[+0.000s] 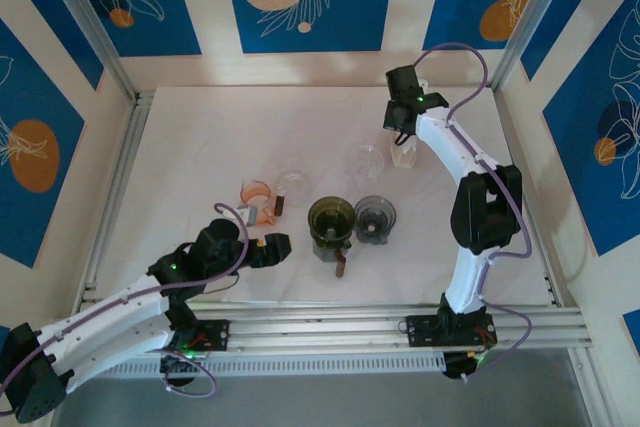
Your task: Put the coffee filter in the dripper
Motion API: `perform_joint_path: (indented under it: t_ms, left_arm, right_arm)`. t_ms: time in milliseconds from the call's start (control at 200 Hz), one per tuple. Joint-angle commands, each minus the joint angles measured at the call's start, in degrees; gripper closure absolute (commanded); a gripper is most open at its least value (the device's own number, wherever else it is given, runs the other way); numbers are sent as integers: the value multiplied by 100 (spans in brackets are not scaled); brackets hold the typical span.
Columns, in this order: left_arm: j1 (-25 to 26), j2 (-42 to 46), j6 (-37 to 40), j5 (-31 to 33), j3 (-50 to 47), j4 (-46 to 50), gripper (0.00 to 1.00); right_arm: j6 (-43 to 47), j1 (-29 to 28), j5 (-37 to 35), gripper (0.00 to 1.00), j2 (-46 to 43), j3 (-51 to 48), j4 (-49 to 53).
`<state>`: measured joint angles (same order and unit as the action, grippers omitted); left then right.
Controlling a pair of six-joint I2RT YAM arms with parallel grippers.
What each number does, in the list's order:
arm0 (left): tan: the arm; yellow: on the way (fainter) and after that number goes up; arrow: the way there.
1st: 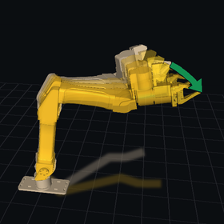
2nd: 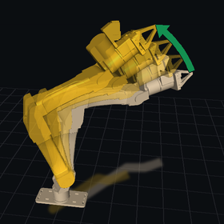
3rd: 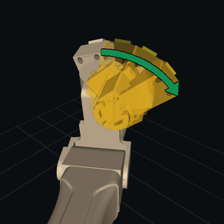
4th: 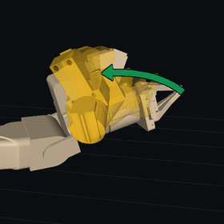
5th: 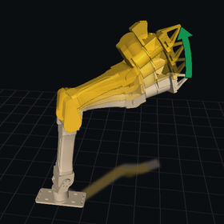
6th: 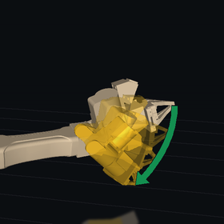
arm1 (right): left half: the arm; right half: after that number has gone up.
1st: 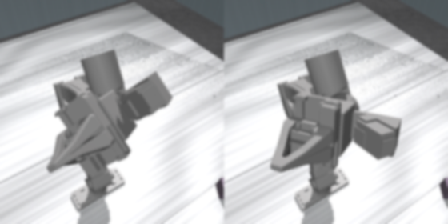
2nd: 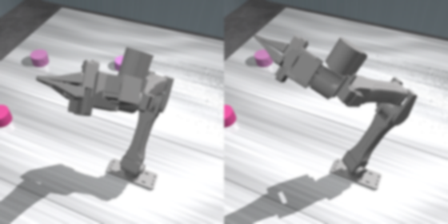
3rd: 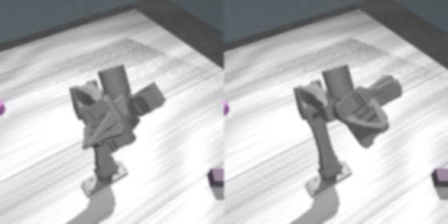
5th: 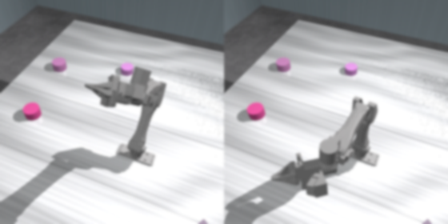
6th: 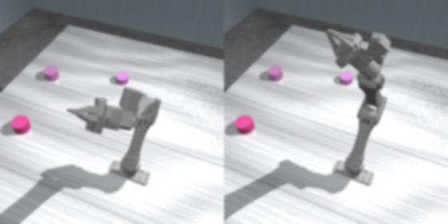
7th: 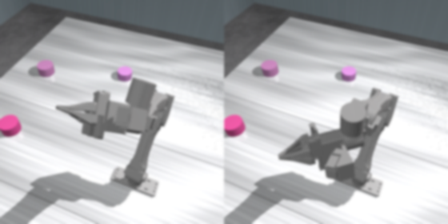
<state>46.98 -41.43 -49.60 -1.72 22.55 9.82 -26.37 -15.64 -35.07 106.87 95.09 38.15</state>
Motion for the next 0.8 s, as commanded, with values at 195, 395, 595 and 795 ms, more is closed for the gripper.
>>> perform_joint_path:
  t_ms: [195,395,595,795]
  left_arm:
    - [-48,-89,18,-101,209,-25,2]
    - [-40,-99,100,-97,349,108,2]
    - [-41,-42,186,-140,477,317,2]
    - [-40,11,240,-215,501,515,1]
  right_arm:
    - [172,-111,-405,100,-1226,-523,-120]
    - [50,-208,-196,100,-2242,-1151,-57]
    - [-134,-519,576,100,-3660,-1848,468]
    - [-290,-1246,1622,100,-4860,-1975,1607]
